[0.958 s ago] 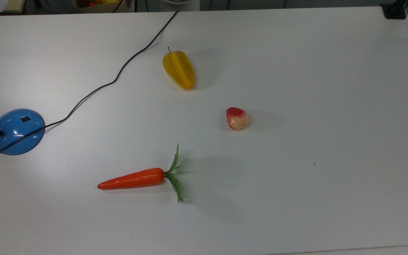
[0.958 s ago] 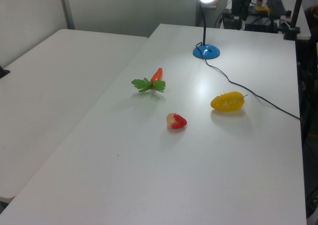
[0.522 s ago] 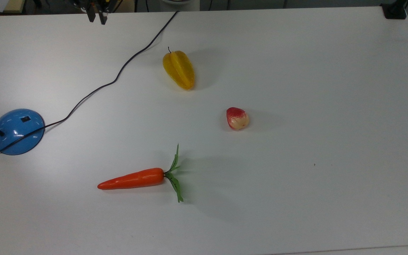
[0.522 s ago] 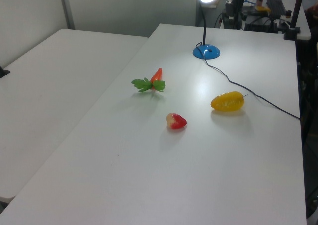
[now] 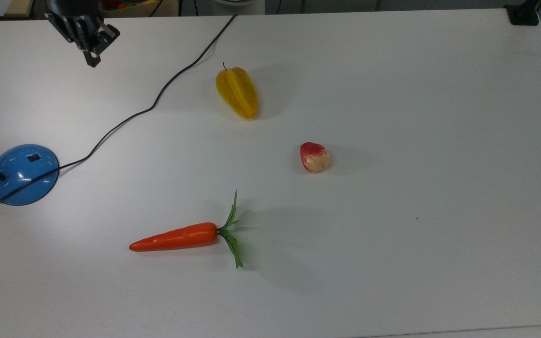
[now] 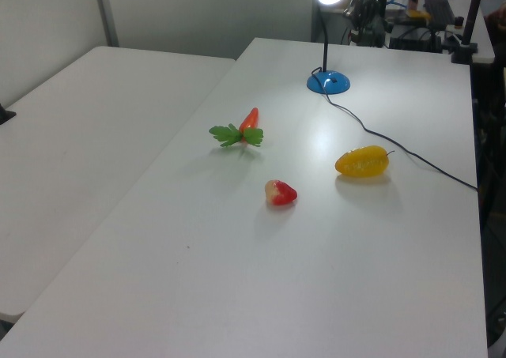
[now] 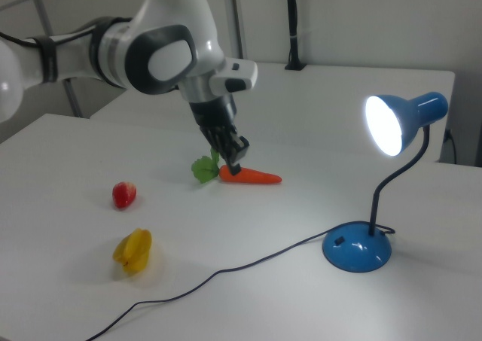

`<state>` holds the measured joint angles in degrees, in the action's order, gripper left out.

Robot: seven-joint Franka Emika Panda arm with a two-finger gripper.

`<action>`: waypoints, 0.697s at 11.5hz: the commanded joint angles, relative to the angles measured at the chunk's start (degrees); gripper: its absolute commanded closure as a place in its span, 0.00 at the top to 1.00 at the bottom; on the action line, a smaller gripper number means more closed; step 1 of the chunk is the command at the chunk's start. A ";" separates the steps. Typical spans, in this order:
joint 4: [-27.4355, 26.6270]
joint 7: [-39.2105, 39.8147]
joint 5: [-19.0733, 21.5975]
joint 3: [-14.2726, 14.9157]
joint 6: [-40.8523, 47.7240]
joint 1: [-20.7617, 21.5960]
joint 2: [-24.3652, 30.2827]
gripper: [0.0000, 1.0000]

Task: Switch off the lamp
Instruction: 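Move the gripper toward the blue lamp base and lower it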

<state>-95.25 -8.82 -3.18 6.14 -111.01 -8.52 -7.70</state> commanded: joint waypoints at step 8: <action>0.16 -16.66 -0.07 -0.08 -21.15 -10.99 -10.22 0.00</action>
<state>-95.27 -20.96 -3.19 6.19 -127.10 -17.44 -15.83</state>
